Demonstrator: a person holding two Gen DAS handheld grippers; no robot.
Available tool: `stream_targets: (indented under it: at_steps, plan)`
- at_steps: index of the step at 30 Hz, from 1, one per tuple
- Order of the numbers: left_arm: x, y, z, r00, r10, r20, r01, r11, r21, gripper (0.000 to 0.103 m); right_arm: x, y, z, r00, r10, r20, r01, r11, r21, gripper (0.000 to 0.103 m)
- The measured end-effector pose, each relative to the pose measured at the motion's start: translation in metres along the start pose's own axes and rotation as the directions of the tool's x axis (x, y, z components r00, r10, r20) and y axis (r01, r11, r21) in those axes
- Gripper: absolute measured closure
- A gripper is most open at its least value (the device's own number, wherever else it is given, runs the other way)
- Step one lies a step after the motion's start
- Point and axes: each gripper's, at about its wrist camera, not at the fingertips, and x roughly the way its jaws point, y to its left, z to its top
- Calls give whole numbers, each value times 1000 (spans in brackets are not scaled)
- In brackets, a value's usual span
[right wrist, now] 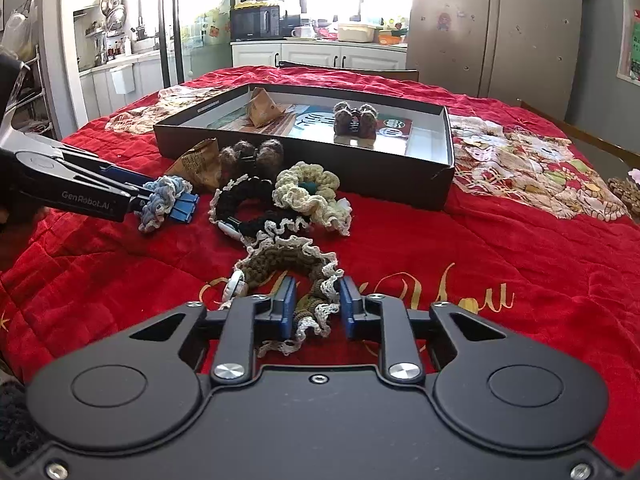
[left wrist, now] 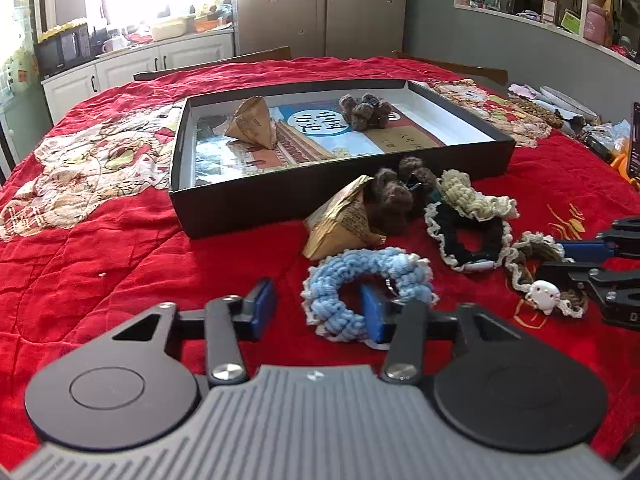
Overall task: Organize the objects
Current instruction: 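Grasp the blue knitted scrunchie with the left tool while the right tool grasps the crochet scrunchie, then lift both scrunchies and carry them over the black box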
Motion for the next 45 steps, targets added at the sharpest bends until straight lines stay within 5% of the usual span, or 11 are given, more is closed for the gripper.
stream_targets:
  at_steps: [12,45]
  plan:
    - [-4,-8,0,1000,1,9,-1,1000,31,86,-1,1,0,1000,2,6,-2,1000,-11,91]
    - [-45,-18,13,994,-20,107,14,998,61,88,-32,17,28,989,11,151,5,994,-110,92]
